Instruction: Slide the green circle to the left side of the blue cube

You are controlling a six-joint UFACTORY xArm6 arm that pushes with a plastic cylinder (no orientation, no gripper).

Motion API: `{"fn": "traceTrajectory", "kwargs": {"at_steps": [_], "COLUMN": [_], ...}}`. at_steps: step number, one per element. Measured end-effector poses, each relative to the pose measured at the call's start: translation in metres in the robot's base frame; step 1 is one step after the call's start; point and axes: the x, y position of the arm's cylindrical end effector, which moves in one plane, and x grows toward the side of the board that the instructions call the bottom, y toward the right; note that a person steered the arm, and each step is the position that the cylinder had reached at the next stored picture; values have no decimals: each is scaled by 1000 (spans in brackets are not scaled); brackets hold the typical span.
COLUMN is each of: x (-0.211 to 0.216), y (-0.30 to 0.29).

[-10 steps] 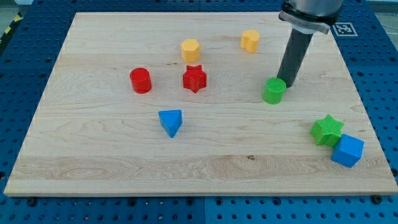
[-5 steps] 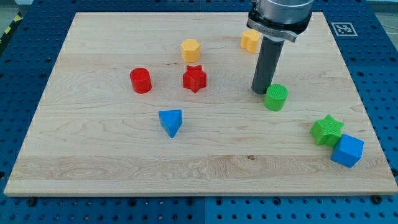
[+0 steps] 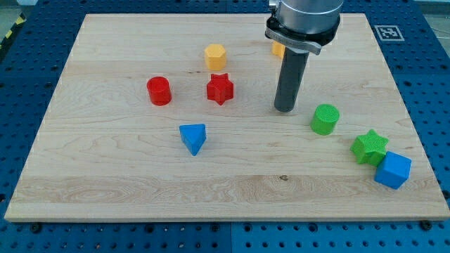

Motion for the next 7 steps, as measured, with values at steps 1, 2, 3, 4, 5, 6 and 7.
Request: {"fn": "traceTrajectory", "kwargs": {"at_steps": [1, 2, 3, 4, 5, 6, 7], "x": [16, 16, 5, -1, -9, 39, 43], "y": [8, 8, 13, 44, 62, 72, 67]}}
